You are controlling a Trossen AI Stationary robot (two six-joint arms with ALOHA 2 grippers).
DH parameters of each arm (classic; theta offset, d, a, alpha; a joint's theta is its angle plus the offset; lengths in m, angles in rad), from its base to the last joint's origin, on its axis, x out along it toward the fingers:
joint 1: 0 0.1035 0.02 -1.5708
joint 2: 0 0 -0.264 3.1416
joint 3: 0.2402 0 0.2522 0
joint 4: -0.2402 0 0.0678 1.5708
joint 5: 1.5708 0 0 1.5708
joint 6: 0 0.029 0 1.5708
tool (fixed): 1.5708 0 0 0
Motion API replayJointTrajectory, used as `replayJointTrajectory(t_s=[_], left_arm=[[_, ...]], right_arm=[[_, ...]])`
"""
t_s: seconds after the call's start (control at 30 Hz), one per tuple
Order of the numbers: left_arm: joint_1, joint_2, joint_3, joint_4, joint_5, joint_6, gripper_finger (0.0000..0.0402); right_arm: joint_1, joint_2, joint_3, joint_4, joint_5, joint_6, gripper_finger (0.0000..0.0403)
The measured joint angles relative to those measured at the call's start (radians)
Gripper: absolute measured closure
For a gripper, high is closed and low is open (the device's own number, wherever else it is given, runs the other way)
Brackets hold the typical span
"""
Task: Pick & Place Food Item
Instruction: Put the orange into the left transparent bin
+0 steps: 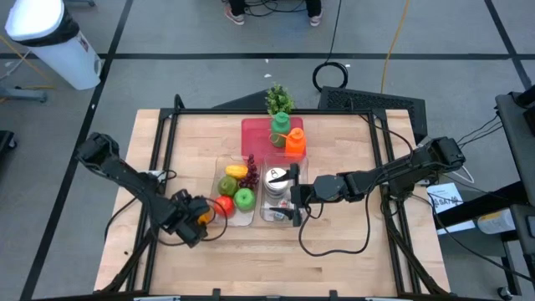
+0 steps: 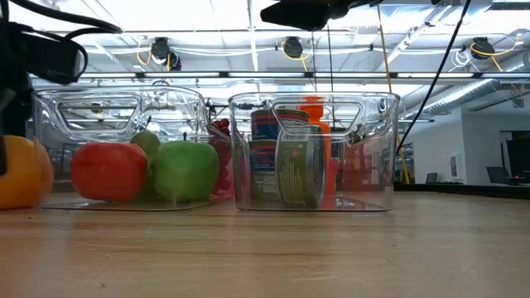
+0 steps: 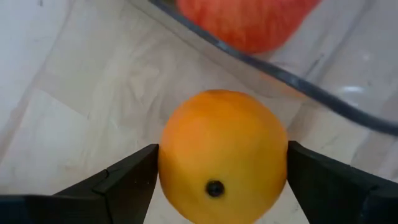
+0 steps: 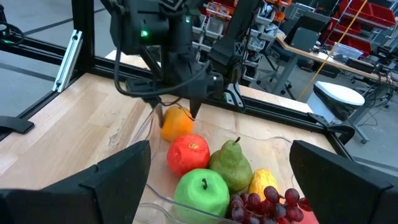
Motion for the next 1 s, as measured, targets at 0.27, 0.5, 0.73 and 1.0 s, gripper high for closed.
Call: replayJointTrajectory(t_s=[0.27, 0.5, 0.73, 1.0], left_arm=[[0.015, 0.001, -0.003, 0.000, 0.010, -0.010, 0.0072], [0.015, -0.007, -0.004, -0.011, 0.004, -0.053, 0.0131], [0.015, -0.058, 0.006, -0.055, 0.023, -0.067, 0.0131], [0.013, -0.150, 0.065, -0.082, 0.047, 0.003, 0.0123]], right_arm=[[-0.002, 0.000, 0.000, 0.000, 0.000, 0.000, 0.0039], [-0.002, 0.000, 0.000, 0.000, 0.000, 0.000, 0.0039], [-0.002, 0.000, 0.000, 0.000, 0.000, 0.000, 0.0039], [-0.002, 0.000, 0.000, 0.000, 0.000, 0.000, 0.0039]])
